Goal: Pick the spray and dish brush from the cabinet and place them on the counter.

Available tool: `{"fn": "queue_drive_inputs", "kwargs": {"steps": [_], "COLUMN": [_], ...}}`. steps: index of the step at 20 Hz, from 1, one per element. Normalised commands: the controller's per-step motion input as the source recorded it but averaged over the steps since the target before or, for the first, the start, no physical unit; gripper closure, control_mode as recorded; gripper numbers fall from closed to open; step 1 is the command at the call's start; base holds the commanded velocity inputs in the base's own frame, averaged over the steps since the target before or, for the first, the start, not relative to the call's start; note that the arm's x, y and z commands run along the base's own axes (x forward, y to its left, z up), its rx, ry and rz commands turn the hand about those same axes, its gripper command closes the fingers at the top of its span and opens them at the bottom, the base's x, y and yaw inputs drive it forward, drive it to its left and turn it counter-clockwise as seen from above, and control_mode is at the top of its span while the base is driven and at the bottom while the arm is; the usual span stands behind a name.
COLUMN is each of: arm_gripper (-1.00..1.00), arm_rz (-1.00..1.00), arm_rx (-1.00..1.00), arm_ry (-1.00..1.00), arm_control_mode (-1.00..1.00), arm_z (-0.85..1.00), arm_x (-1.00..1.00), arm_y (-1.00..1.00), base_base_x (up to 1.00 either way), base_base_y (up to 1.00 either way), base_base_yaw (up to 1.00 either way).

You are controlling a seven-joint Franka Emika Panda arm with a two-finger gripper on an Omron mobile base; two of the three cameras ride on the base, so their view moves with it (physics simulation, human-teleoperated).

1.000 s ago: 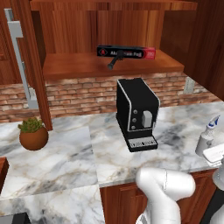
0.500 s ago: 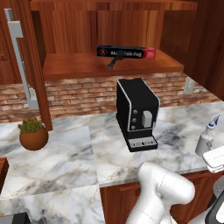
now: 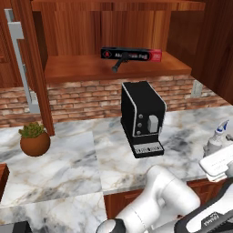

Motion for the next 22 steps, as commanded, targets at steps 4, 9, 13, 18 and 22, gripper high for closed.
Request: {"fn": "queue_drive_inputs", "kwargs": {"steps": [4,9,13,18,22], "arm_gripper": [-1.0,-1.0,-1.0,-1.0,-1.0], "arm_rz": [0.08,0.06,0.01,-0.05,-0.12], "arm_rx": [0.0,0.0,0.0,-0.03,0.0], "arm_ry": [0.07,0.34,0.57,0.38,0.34], "arm_control_mode": [-1.0,-1.0,-1.0,-1.0,-1.0], "arm_z": [0.7,0.76,0.82,0.58,0.09], "arm_x": [-0.14,0.01,0.19,0.03,0.1], "arm_y": [0.81,0.63,0.61,0.29,-0.04], "base_base_x": [0.0,0.0,0.0,0.0,0.0], "base_base_y": [0.0,0.0,0.0,0.0,0.0], "base_base_yaw": [0.0,0.0,0.0,0.0,0.0]}}
